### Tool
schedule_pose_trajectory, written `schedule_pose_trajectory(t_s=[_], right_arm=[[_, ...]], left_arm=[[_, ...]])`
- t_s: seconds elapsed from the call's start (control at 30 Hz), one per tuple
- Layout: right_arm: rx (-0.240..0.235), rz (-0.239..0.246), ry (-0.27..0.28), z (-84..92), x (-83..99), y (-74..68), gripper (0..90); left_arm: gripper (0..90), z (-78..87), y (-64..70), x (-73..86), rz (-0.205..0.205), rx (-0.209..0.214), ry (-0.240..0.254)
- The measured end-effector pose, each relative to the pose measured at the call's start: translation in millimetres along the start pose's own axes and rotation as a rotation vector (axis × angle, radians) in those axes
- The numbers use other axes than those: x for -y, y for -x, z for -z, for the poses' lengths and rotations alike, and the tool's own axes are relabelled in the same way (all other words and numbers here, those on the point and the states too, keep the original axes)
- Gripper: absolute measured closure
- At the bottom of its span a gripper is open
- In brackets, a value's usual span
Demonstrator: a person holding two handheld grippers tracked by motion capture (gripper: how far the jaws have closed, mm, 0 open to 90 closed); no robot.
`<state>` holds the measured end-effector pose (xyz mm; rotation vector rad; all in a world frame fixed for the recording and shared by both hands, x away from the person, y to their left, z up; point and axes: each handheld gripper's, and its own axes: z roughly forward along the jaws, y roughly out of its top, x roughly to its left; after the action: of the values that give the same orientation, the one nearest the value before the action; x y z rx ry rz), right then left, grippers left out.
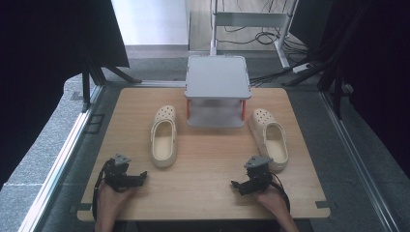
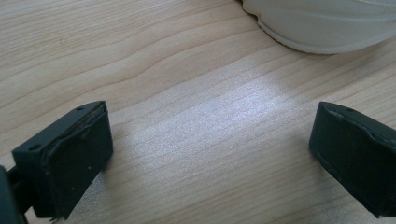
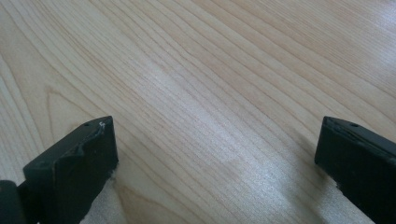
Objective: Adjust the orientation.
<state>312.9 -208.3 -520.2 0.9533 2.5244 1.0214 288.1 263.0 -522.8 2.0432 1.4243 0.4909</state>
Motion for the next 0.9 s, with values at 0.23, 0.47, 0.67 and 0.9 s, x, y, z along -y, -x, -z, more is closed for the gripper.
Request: schedule_pose_trajectory(t_s=[0.23,0.47,0.67,0.9], right_arm=[[0.005,0.0,0.003,0.7,0.5,0.0,0.2],[0.011,-0.011,0.008,1.6,1.0,0.1,1.5],[0.015,-0.012,0.007,1.0,0.6,-0.6,0.5],[0.021,-0.024,-0.002,0.7,-0.5,-2.1,0.4]], left_arm=[[0.7,-1.5,1.2,-1.8,-0.003,0.002,0.004],[0.1,-3.2,1.8,-3.8,-0.007,0.006,0.001],[0.0,-3.6,2.0,-4.2,-0.007,0.004,-0.001],[0.0,-3.7,2.2,-4.4,-0.005,0.002,-0.002]])
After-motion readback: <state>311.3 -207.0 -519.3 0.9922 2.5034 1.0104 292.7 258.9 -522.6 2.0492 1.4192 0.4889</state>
